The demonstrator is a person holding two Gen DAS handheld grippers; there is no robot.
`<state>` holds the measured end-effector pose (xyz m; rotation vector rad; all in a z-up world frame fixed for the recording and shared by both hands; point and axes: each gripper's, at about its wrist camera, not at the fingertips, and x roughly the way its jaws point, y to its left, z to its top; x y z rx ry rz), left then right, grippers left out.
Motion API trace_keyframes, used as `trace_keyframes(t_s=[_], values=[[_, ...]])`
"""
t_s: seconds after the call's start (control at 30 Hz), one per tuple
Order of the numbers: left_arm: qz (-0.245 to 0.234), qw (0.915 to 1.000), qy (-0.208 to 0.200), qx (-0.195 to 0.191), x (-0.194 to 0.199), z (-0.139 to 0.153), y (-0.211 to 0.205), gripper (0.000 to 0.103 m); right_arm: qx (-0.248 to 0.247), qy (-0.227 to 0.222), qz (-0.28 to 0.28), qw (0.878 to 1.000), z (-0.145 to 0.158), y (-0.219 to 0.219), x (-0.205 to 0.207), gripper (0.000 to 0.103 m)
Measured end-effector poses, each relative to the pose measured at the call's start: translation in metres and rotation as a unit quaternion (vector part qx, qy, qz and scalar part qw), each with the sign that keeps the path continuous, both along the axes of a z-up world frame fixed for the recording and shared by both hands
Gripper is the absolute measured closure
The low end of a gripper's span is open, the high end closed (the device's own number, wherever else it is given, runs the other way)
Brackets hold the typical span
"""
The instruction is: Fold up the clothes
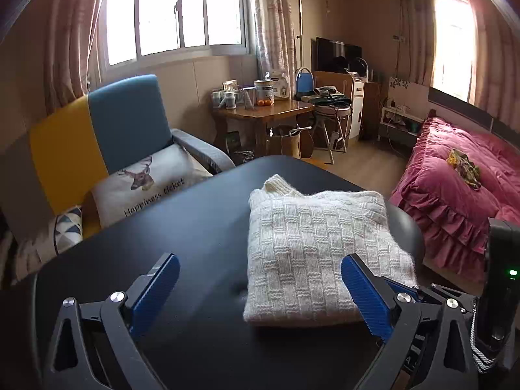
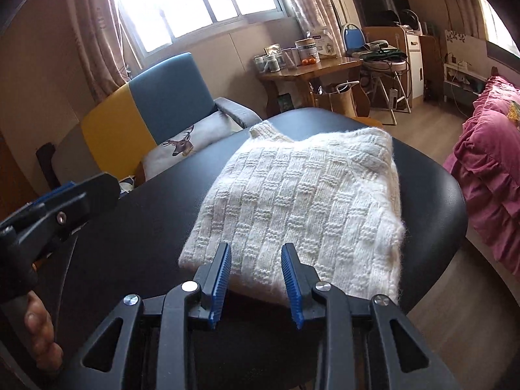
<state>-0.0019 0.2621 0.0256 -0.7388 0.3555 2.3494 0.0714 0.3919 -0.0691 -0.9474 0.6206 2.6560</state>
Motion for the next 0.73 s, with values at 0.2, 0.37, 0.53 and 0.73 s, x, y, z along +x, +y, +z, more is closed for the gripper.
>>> trace_keyframes(t_s=[0.2,0.37,0.53,0.73], values=[[-0.030,0.9993,-0.011,0.018,0.000,0.020,-0.001,0.002,0.003,-0.012,0.011,1.000,-0.004,-0.001,-0.005,0.071],[-0.042,0.9986,-0.019,0.028,0.001,0.025,0.001,0.002,-0.005,-0.018,0.013,1.000,-0.010,0.000,-0.005,0.071],[-0.042,0.9986,-0.011,0.028,0.006,0.028,0.004,0.002,-0.004,-0.027,0.014,1.000,-0.016,0.001,-0.006,0.071],[-0.030,0.9992,-0.016,0.023,0.004,0.022,0.005,0.002,-0.004,-0.034,0.013,0.999,-0.021,0.003,-0.006,0.071]])
